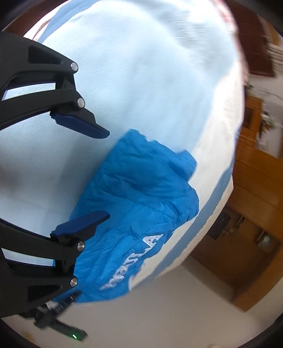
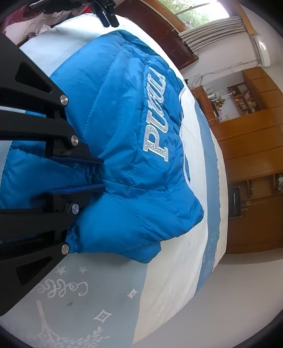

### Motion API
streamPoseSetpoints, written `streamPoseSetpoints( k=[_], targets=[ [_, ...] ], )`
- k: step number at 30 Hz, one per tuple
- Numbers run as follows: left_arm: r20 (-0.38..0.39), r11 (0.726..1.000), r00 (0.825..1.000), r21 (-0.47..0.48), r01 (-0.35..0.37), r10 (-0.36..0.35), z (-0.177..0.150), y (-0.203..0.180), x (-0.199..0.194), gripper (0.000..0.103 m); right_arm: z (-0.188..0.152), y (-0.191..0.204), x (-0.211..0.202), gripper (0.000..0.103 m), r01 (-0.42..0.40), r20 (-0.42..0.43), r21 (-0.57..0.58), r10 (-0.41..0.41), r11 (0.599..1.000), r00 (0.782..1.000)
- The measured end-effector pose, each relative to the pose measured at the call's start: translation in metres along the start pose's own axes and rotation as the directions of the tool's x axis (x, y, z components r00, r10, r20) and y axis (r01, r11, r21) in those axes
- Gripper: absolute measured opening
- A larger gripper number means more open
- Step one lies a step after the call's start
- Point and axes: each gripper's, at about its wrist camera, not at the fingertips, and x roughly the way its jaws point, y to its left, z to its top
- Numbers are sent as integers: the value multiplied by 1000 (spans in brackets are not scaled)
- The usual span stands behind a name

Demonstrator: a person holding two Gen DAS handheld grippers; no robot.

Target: Fold large clothes

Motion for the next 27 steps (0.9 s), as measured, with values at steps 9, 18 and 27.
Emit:
streamPoseSetpoints(
  k=[9,18,27],
  targets=[
    [-28,973,991,-197,120,-128,4,25,37,69,2,0,1,18,5,-5,-12,-5,1000,1000],
    [12,980,997,-181,83,-82,21,18,57,57,-3,9,4,18,50,11,-12,-50,999,999],
    [82,999,996,39,18,-21,15,-17,40,29,-8,19,9,18,102,10,-2,-102,995,995]
  ],
)
